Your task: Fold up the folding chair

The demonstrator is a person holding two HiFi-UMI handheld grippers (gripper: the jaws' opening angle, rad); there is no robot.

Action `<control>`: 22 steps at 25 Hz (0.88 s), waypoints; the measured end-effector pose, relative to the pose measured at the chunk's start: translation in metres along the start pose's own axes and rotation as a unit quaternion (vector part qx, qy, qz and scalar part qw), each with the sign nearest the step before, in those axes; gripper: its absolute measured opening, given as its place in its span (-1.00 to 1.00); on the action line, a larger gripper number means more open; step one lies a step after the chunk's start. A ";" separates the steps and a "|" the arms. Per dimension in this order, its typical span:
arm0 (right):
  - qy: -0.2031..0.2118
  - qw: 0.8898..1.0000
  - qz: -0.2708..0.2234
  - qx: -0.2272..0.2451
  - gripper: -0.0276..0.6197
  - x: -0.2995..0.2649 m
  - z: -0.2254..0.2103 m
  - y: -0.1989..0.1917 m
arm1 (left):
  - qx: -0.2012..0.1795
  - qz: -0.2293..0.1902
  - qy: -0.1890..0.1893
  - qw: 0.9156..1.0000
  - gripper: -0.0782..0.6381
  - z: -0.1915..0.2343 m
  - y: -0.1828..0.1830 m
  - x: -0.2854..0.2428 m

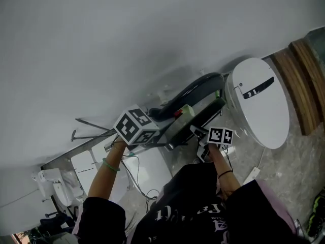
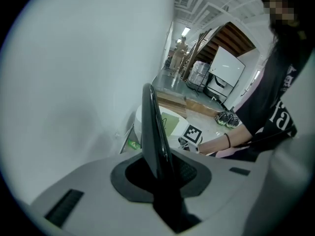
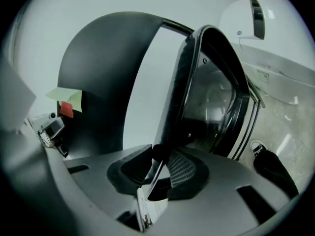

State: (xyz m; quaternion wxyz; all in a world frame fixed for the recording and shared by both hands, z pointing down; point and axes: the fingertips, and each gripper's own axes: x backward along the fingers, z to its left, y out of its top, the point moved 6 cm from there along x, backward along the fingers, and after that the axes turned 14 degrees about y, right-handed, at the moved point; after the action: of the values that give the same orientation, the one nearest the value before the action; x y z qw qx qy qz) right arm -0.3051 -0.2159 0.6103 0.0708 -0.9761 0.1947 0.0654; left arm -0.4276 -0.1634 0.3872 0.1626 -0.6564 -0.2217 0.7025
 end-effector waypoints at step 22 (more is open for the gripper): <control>-0.012 1.000 -0.009 -0.004 -0.63 -0.102 0.010 0.089 | -0.032 0.014 -0.001 0.999 -0.58 0.123 0.036 -0.008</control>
State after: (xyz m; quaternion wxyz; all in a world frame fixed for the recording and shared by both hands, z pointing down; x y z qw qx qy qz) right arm -0.4347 -0.2579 0.6061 0.0696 -0.9772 0.1850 0.0770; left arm -0.5468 -0.2104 0.3802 0.1315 -0.6634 -0.2353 0.6981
